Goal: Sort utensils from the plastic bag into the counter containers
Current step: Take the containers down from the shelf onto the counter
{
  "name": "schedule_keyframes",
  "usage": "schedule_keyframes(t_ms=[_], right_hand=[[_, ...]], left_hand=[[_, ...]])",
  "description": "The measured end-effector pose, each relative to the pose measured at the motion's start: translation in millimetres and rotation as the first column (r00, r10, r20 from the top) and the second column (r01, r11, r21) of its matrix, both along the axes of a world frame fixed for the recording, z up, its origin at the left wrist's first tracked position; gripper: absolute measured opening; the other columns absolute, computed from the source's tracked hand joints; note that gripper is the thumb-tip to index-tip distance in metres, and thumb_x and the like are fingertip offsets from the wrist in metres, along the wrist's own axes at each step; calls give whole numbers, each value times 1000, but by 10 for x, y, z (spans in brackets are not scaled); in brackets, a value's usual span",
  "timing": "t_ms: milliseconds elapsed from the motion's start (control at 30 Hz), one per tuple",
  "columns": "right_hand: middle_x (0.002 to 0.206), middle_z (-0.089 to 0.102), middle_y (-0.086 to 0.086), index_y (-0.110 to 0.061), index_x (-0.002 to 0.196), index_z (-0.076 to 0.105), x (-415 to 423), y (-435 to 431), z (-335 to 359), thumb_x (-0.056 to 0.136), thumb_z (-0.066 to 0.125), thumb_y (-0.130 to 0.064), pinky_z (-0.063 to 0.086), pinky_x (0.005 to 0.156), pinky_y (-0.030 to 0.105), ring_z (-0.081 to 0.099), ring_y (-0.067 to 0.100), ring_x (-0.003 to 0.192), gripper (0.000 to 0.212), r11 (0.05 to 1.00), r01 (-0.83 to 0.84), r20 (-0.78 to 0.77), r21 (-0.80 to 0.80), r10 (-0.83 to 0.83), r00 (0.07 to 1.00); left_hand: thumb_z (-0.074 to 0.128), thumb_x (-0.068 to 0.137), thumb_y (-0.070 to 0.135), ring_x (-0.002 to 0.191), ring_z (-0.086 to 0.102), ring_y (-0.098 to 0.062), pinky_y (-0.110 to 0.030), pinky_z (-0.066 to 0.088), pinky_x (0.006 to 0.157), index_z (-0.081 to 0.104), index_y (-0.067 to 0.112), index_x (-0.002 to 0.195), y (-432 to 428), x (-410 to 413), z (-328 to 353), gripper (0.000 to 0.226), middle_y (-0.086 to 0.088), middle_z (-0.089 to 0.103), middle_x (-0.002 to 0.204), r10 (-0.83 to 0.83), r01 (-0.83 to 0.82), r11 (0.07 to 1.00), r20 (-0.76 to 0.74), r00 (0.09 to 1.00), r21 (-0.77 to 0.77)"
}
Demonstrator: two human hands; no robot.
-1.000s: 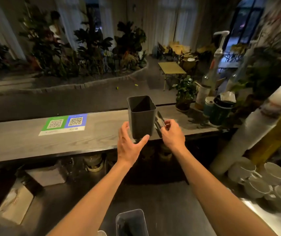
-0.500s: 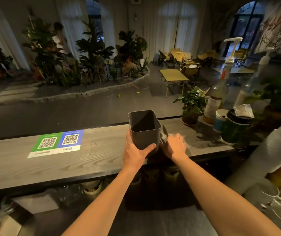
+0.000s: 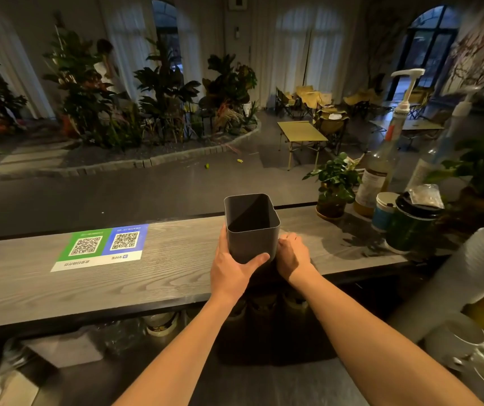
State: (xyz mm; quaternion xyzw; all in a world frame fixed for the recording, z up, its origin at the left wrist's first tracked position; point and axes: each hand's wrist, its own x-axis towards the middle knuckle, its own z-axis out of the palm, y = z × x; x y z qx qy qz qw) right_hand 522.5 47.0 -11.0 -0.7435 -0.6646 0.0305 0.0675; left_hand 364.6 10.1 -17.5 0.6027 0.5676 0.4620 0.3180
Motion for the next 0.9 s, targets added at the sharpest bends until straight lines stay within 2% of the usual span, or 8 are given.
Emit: schedule_keyframes(t_ms=[200, 300, 467, 533, 633, 733, 833, 900], right_hand=[[132, 53, 14, -8, 134, 49, 28, -176, 7, 100, 54, -19, 46, 97, 37, 50, 29, 122, 36, 994, 112, -10, -3, -112, 994], [132, 56, 15, -5, 131, 48, 72, -289, 122, 100, 52, -16, 44, 98, 39, 53, 32, 124, 33, 985, 150, -93, -89, -158, 983], [126, 60, 18, -5, 128, 43, -36, -625, 266, 102, 50, -16, 48, 87, 42, 60, 35, 113, 29, 974, 129, -331, -184, -185, 925], [122, 60, 21, -2, 125, 45, -75, -832, 239, 103, 45, -14, 46, 86, 43, 59, 38, 111, 25, 986, 104, -459, -128, -152, 875], [114, 58, 28, 2, 119, 50, -151, -1252, 133, 105, 41, -14, 47, 91, 51, 56, 46, 107, 23, 999, 38, -661, 0, -29, 750], [98, 61, 4, -9, 110, 58, -331, -1671, 75, 106, 39, -39, 46, 78, 37, 59, 24, 92, 36, 996, 88, -725, 12, -52, 686], [90, 64, 1, -18, 103, 62, -501, -2016, -60, 107, 40, -37, 49, 73, 32, 62, 19, 86, 29, 995, 90, -835, 42, -14, 551], [88, 64, 2, -19, 99, 63, -585, -2238, -159, 107, 41, -33, 49, 71, 30, 62, 17, 82, 27, 994, 89, -860, 56, 2, 511]], left_hand=[[82, 62, 69, 124, 56, -17, -38, 59, 92, 22, 36, 153, -180, -97, 34, 114, 6, 52, 141, -18, 20, 999, -55, 998, 41], [85, 63, 64, 128, 54, -14, -38, 57, 97, 18, 41, 155, -319, -165, 91, 117, 10, 50, 145, -61, 64, 994, -44, 997, 88], [88, 62, 59, 128, 55, -13, -39, 56, 98, 19, 43, 154, -652, -298, 130, 116, 12, 51, 145, -57, 58, 992, -5, 998, 115], [89, 62, 57, 127, 56, -12, -38, 56, 98, 21, 43, 154, -819, -374, 108, 115, 12, 52, 143, -50, 47, 992, 17, 999, 120], [90, 64, 51, 129, 54, -13, -34, 53, 102, 20, 40, 155, -1139, -508, 46, 116, 10, 50, 146, -37, 37, 990, -5, 999, 134], [90, 63, 51, 128, 55, -12, -32, 53, 101, 20, 39, 155, -1482, -665, -103, 116, 8, 52, 146, -17, 17, 991, -2, 1000, 132], [90, 61, 56, 124, 59, -12, -30, 55, 98, 22, 39, 155, -1807, -819, -290, 117, 7, 55, 142, 1, -1, 996, -4, 1000, 87], [90, 62, 54, 121, 59, -9, -28, 55, 98, 21, 38, 156, -2041, -899, -401, 118, 8, 55, 142, 8, -8, 999, -13, 1000, 47]])
